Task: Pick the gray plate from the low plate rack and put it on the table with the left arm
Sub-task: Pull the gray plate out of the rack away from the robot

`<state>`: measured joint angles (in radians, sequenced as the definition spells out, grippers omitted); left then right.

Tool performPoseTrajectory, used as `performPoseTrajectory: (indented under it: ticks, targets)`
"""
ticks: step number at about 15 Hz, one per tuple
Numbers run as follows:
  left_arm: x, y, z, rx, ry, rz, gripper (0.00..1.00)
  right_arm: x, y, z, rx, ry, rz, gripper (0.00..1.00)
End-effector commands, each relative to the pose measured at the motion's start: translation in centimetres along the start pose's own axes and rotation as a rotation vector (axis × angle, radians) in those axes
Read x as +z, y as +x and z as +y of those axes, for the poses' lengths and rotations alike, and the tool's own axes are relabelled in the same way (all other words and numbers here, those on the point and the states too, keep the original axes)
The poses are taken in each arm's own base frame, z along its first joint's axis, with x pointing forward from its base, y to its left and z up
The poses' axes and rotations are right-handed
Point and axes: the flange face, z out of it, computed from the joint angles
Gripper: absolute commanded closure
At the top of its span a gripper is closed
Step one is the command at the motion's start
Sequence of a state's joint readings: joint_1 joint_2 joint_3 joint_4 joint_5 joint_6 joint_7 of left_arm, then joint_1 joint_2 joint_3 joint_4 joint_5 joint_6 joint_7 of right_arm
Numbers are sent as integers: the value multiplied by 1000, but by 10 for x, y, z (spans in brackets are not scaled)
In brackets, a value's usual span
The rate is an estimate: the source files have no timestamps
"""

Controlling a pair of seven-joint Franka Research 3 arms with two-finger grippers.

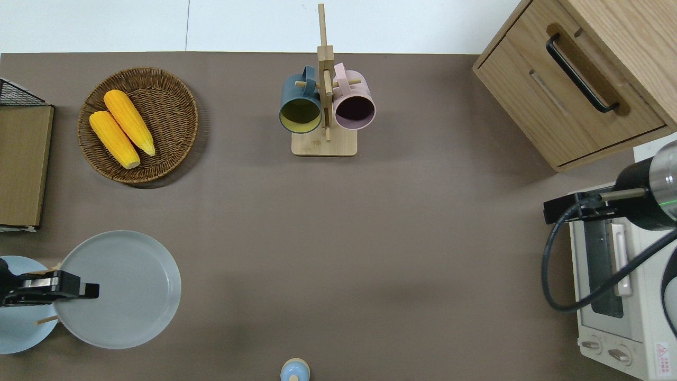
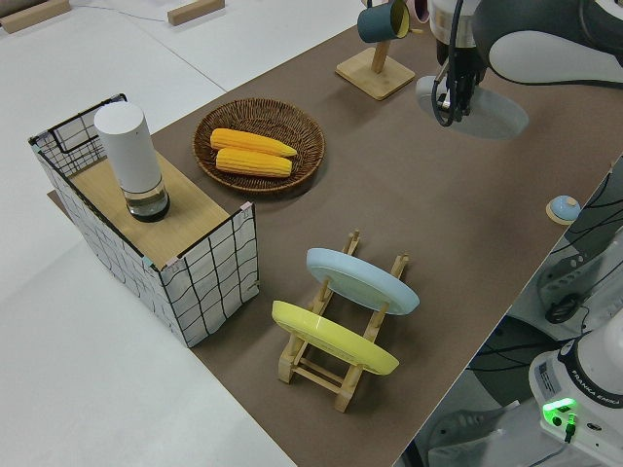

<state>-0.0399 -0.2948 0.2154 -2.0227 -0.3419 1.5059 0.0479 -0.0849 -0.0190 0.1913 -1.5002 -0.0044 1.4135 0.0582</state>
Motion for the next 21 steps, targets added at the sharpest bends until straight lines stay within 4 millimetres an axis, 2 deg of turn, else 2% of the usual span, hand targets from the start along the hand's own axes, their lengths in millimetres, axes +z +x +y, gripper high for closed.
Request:
performPoseTrajectory:
  ticks: [1, 3, 9, 13, 21]
  targets:
    - [22, 10, -3, 29, -42, -47, 1000, -3, -3, -1, 0, 6, -6, 11]
    - [37, 14, -10, 48, -56, -60, 1000, -3, -3, -1, -1, 6, -6, 11]
    - [101, 27, -36, 132, -115, -87, 1000, -3, -3, -1, -1, 6, -6, 13]
    - [137, 26, -49, 174, -116, -84, 1000, -3, -3, -1, -2, 6, -6, 13]
    - [181, 22, -61, 198, -141, -73, 1000, -3, -3, -1, 0, 6, -6, 13]
